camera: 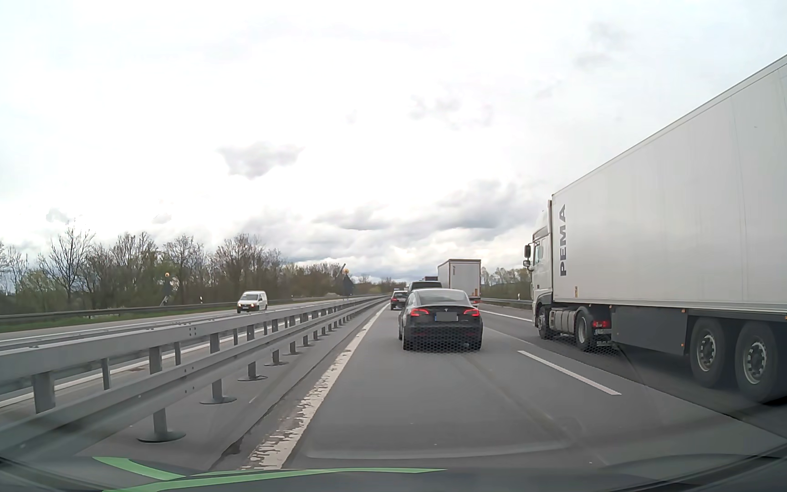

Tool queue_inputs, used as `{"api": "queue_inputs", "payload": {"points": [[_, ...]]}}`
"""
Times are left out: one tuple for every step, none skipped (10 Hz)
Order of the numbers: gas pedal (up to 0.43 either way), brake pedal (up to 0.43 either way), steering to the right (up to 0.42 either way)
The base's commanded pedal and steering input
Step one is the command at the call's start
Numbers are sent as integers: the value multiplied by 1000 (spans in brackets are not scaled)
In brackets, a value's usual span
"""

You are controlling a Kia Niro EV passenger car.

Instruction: Follow the waypoints while adhering to traffic rules and regulations

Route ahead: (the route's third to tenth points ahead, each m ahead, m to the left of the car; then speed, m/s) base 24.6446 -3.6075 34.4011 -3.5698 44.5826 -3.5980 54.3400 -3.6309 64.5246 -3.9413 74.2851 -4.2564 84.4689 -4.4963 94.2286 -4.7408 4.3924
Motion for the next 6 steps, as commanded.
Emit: {"api": "queue_inputs", "payload": {"points": [[0, 0, 0], [0, 0, 0], [0, 0, 0], [0, 0, 0], [0, 0, 0], [0, 0, 0]]}}
